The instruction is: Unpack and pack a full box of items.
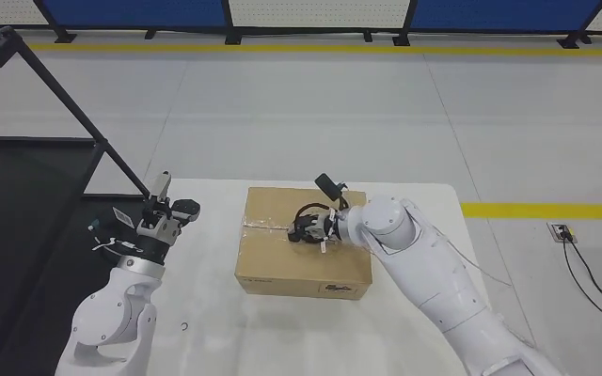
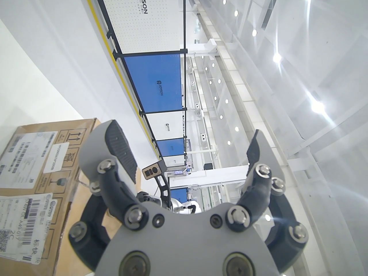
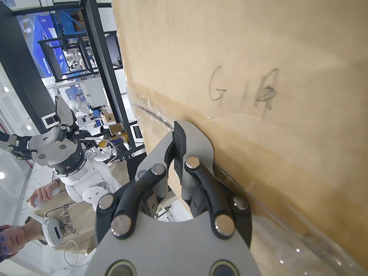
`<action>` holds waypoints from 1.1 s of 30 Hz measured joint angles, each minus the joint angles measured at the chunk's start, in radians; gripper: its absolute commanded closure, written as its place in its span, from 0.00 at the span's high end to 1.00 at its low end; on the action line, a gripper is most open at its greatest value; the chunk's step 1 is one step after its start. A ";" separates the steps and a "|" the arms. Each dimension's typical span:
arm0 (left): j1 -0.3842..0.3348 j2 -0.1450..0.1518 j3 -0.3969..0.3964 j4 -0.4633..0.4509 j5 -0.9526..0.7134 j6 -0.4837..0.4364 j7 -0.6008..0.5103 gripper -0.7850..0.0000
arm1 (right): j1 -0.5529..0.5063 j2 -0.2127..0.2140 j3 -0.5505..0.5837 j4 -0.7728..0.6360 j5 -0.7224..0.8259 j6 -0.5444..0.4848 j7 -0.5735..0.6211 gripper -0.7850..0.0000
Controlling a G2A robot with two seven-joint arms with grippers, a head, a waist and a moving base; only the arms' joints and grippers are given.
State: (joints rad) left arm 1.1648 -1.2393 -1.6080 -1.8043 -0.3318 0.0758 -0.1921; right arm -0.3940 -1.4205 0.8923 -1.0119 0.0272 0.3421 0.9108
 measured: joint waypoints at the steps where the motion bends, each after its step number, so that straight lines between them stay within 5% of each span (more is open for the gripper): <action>1: 0.000 0.000 0.000 0.000 0.000 0.000 0.000 1.00 | -0.007 0.004 0.009 -0.010 -0.007 0.012 -0.006 0.00; 33: 0.000 0.000 0.000 0.000 0.000 0.000 0.000 1.00 | -0.193 0.104 0.248 -0.193 -0.060 0.053 0.011 0.00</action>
State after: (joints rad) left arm 1.1648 -1.2393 -1.6080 -1.8043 -0.3318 0.0758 -0.1921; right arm -0.5867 -1.3160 1.1401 -1.2053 -0.0330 0.3950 0.9221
